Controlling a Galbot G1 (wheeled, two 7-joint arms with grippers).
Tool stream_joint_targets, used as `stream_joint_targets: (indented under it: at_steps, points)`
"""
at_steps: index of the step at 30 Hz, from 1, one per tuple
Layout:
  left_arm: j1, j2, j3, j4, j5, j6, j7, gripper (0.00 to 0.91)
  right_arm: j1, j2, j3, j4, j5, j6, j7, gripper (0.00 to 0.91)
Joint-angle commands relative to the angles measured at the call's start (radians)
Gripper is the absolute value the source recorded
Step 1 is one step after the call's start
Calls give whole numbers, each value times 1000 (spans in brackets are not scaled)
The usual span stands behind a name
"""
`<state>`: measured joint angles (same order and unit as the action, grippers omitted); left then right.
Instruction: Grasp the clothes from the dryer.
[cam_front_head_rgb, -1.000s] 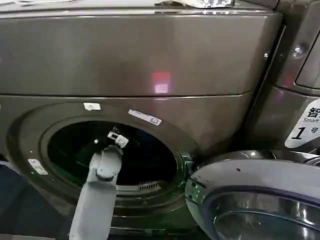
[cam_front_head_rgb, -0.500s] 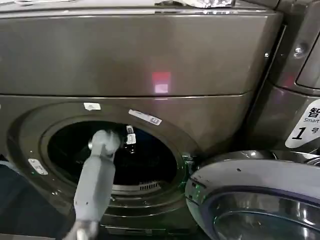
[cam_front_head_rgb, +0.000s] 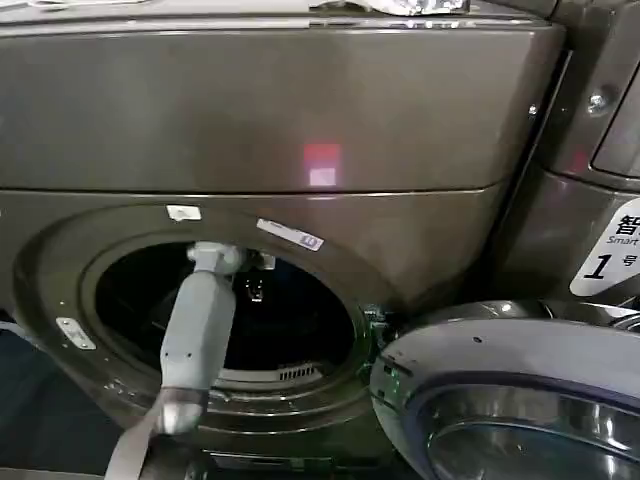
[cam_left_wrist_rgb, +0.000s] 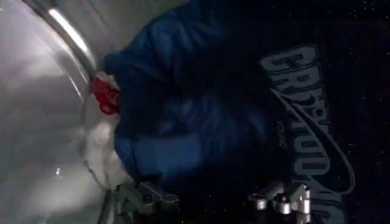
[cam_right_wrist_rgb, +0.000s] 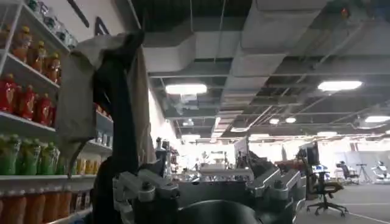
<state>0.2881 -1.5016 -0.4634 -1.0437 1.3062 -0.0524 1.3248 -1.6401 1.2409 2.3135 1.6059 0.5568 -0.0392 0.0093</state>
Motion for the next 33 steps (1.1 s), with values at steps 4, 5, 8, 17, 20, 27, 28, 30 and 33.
stream_joint_targets:
  at_steps: [4, 5, 8, 17, 20, 27, 28, 30, 33]
  points:
    - [-13, -7, -5, 102, -58, 8, 15, 907, -2, 5, -3, -8, -3, 5, -1, 907]
    - [-12, -6, -5, 108, -64, 9, 14, 907, -1, 6, -4, -8, -3, 6, -1, 907]
    - [-13, -3, -5, 122, -69, 11, 13, 907, 1, 7, -6, -7, -4, 7, -1, 907]
    - [-18, 3, -14, 174, -113, 25, -12, 907, 2, 15, -15, -2, -6, 9, -1, 907]
    - [-18, 3, -18, 199, -139, 33, -19, 907, 1, 17, -15, -1, -6, 10, -1, 907]
    - [-22, 3, -19, 234, -159, 39, -18, 907, 1, 22, -20, -3, -6, 14, -2, 907]
    - [-22, 3, -20, 240, -161, 39, -20, 907, 2, 22, -21, -3, -6, 14, -2, 907]
    - [-23, 3, -20, 251, -162, 38, -27, 907, 3, 21, -22, -2, -6, 14, -2, 907]
    - [-22, 5, -18, 256, -203, 37, -53, 907, 4, 21, -23, -3, -6, 16, 0, 907]
